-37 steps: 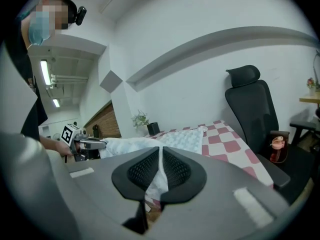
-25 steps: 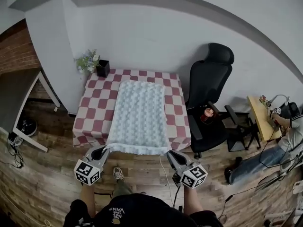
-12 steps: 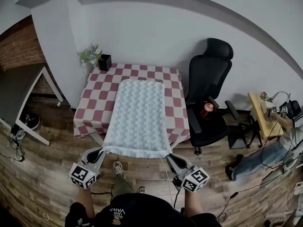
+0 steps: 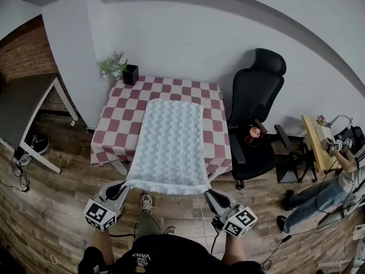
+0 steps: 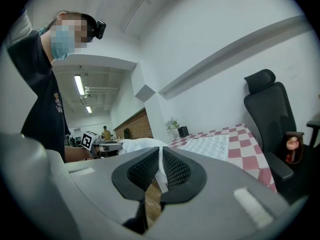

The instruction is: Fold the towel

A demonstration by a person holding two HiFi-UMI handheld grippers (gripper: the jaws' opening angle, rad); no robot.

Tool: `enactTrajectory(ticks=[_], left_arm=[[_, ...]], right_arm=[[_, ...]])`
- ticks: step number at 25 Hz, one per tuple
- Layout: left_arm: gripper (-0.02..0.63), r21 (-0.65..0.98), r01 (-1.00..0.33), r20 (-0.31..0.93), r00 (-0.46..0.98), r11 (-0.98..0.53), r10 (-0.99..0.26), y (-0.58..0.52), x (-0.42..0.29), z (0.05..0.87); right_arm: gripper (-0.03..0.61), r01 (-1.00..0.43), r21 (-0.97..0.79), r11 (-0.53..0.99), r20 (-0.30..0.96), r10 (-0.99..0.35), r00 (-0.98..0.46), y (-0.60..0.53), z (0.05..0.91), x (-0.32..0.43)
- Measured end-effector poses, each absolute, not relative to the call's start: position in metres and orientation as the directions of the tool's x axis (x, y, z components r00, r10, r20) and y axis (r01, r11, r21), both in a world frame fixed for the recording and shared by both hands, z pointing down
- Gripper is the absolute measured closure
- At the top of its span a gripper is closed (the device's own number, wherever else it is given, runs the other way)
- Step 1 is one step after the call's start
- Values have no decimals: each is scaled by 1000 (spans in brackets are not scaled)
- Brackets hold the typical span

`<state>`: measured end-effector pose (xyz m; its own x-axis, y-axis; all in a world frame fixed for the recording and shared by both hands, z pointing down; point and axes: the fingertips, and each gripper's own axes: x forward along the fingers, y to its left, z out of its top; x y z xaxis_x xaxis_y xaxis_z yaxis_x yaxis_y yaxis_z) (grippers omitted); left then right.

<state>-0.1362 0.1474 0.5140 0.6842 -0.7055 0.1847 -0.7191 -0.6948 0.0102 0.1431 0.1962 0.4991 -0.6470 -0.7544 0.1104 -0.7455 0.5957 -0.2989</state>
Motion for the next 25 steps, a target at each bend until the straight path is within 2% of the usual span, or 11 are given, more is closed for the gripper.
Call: enactTrajectory(ticks=[11, 25], left_arm=[[592, -7, -677, 179, 723, -736, -667, 38, -124, 505], [592, -73, -523, 206, 825, -849, -525, -129, -104, 488]], right_arm=[[552, -824, -266, 500, 91, -838, -538, 85, 481, 155], [552, -944, -169, 283, 78, -951, -299, -46, 454, 161]])
